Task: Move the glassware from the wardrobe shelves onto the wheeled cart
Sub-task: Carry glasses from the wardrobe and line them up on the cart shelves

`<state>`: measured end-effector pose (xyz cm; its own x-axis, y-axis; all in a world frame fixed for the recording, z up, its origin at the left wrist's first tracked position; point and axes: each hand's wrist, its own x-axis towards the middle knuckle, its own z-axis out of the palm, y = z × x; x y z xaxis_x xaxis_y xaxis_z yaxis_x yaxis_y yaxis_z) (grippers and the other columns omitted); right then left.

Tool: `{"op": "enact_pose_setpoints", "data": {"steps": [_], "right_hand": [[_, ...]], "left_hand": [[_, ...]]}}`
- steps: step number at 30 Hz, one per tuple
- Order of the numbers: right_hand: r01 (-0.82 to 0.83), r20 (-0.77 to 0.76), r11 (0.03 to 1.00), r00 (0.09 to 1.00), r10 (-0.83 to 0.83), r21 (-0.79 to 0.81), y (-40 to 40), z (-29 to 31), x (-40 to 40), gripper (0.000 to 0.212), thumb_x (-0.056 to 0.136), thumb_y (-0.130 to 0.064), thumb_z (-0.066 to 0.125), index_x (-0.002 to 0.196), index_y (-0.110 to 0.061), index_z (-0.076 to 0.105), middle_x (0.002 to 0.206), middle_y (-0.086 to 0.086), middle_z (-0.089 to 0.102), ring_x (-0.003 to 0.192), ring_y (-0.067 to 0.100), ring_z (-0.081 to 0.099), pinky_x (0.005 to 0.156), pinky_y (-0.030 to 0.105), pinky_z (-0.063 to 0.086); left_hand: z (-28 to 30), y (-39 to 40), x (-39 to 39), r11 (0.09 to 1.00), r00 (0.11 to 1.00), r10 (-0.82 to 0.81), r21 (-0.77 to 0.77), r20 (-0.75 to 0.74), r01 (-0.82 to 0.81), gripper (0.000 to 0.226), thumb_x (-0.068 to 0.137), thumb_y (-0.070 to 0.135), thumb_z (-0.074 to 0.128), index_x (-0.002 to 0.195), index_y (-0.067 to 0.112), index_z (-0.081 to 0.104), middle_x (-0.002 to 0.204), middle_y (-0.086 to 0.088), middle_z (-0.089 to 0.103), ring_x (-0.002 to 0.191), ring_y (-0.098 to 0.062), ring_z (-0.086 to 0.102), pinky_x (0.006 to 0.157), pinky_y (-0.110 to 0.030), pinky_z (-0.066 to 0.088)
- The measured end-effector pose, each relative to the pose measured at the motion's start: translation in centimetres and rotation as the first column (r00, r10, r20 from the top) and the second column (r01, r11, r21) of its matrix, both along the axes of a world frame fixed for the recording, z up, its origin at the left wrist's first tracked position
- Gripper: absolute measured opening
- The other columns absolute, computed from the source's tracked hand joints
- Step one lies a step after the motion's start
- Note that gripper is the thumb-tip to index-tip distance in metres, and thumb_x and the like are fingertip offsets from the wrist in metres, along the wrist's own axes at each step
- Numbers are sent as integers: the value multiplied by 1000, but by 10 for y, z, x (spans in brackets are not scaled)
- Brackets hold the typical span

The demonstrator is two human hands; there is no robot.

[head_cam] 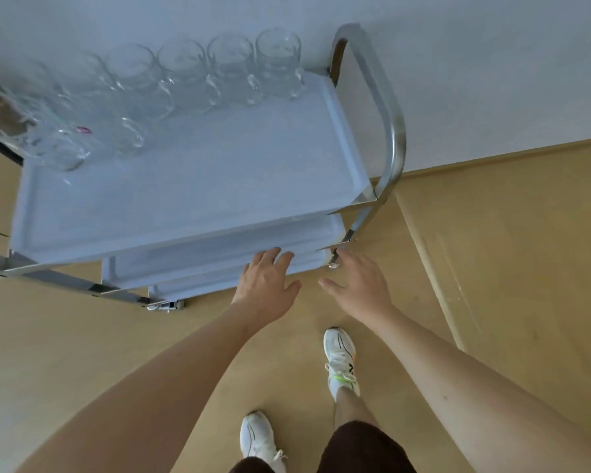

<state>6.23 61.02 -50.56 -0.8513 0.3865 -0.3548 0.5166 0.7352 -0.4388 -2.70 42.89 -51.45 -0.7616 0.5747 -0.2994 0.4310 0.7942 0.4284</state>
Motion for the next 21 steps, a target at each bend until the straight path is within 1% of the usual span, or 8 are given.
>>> {"op": "enact_pose_setpoints", "data": {"steps": [2,4,6,9,11,15,18,21], "right_hand": [[66,-47,998,997,-67,-3,-4,37,17,64,91,-53,63,146,-26,44,148,1,49,137,22,40,108,33,30],[133,-85,991,988,-133,0,-3,70,31,60,91,-49,64,143,-25,47,142,1,53,131,21,44,100,30,30],[194,-101,981,976,-192,12,5,100,44,65,93,-48,62,149,-25,42,146,2,49,136,23,41,108,34,30],[280,-138,959,952,-272,39,30,141,61,73,94,-51,61,156,-25,34,157,2,38,147,23,31,119,40,27],[325,-180,943,934,-307,74,51,163,70,74,93,-52,60,157,-25,33,158,2,39,146,24,32,119,42,28],[409,-265,905,891,-367,121,102,202,91,75,94,-56,58,155,-21,34,155,3,43,144,24,36,118,40,30],[500,-334,862,830,-447,89,155,225,106,77,93,-56,59,156,-21,32,158,3,39,145,24,34,119,40,28],[564,-369,822,783,-501,81,213,247,125,79,92,-55,61,157,-23,30,161,2,34,148,25,29,120,41,27]], "left_hand": [[37,9,2,999,1000,-19,32,-5,19,62,97,43,59,151,19,40,157,-8,37,145,-28,30,116,-44,32],[70,24,5,996,997,-68,52,-21,69,61,97,43,59,150,19,41,156,-7,39,143,-28,33,114,-43,34],[104,46,10,986,989,-138,89,-60,143,58,96,42,60,147,18,45,151,-5,43,140,-28,36,111,-41,36],[154,86,19,955,962,-244,142,-125,261,56,94,40,61,145,20,47,148,-3,46,139,-28,36,111,-40,33],[183,114,26,929,931,-317,138,-181,344,57,93,39,61,145,20,48,148,-3,46,139,-28,37,111,-40,34],[232,178,37,871,860,-427,127,-281,474,60,95,38,59,149,21,42,152,-5,43,144,-27,32,115,-40,30],[264,241,42,822,794,-493,109,-357,559,60,97,40,56,151,22,38,157,-5,37,146,-26,28,116,-41,27],[294,306,56,785,755,-519,127,-400,607,62,96,42,56,152,23,37,158,-4,36,147,-26,27,118,-42,27]]}}
